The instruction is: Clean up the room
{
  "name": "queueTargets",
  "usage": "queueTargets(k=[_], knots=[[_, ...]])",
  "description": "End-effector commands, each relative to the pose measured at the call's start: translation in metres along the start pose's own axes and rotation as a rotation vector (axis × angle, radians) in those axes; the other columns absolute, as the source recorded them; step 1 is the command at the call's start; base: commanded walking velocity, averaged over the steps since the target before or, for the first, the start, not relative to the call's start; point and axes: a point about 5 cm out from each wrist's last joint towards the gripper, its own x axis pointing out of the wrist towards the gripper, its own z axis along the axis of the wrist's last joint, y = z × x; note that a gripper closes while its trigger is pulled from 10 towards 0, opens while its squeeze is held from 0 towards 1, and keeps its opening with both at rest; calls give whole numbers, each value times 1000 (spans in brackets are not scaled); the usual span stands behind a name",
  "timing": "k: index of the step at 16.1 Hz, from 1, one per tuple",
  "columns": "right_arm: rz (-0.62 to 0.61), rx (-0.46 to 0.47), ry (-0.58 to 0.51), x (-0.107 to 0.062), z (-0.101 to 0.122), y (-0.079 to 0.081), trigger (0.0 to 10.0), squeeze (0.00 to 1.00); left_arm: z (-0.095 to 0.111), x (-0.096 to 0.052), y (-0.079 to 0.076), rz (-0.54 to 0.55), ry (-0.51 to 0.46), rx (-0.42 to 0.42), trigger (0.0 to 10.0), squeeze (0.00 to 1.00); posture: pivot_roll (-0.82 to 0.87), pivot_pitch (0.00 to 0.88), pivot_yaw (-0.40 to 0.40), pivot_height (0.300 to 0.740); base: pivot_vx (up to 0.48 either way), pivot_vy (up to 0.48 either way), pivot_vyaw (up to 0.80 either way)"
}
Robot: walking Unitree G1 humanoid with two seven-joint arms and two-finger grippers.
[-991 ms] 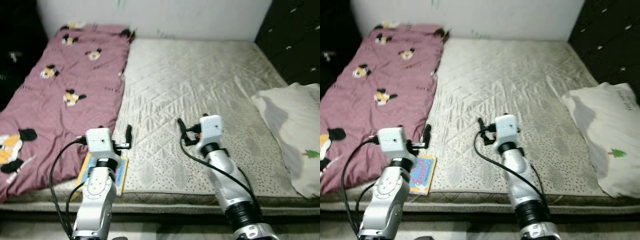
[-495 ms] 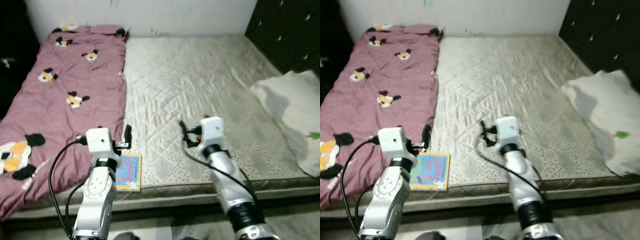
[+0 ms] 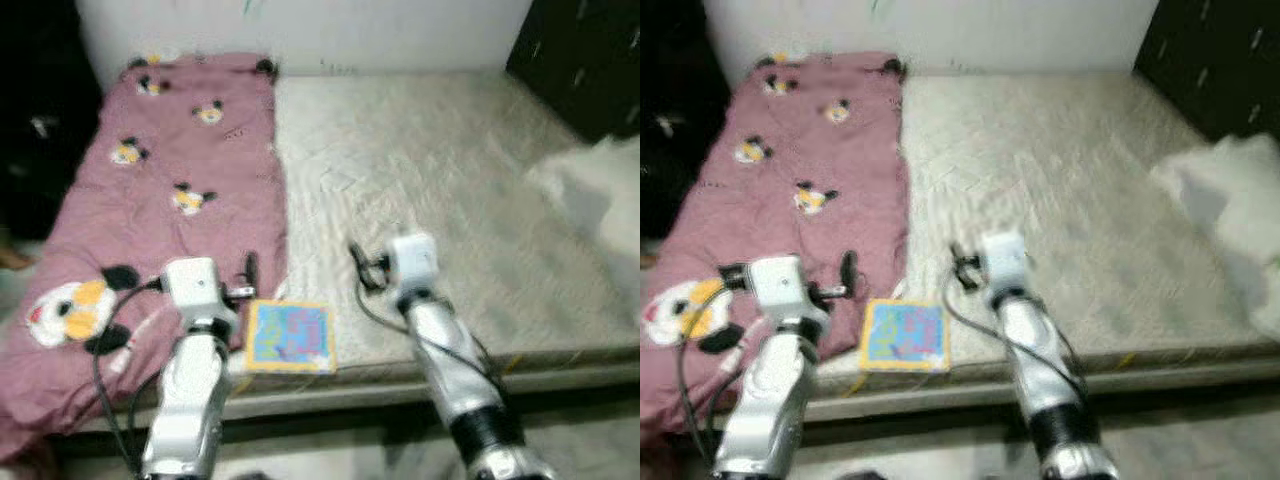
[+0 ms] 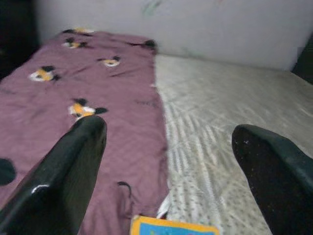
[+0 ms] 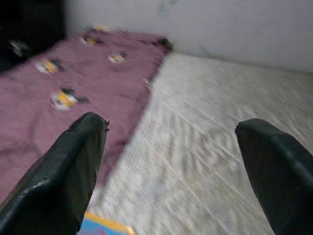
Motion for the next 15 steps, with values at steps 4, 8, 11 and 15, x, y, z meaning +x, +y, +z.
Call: queueTargets(k=[4,8,11,15], knots=[[14,2,-26,3,7,6,10000,0,6,-3,-5,-72,-34,-48,10000,0,55,104,-30,740,0,0,0],[17,-3,-29,5,8,7,10000,0,5,-4,-5,-81,-31,-53,10000,0,57,107,-31,740,307,0,0],[2,-17,-31,6,9,2,10000,0,5,-4,-4,-79,-29,-51,10000,0,57,107,-29,740,306,0,0],[-7,-21,-31,7,10,-3,10000,0,5,-3,-4,-84,-27,-49,10000,0,57,107,-29,740,308,0,0]])
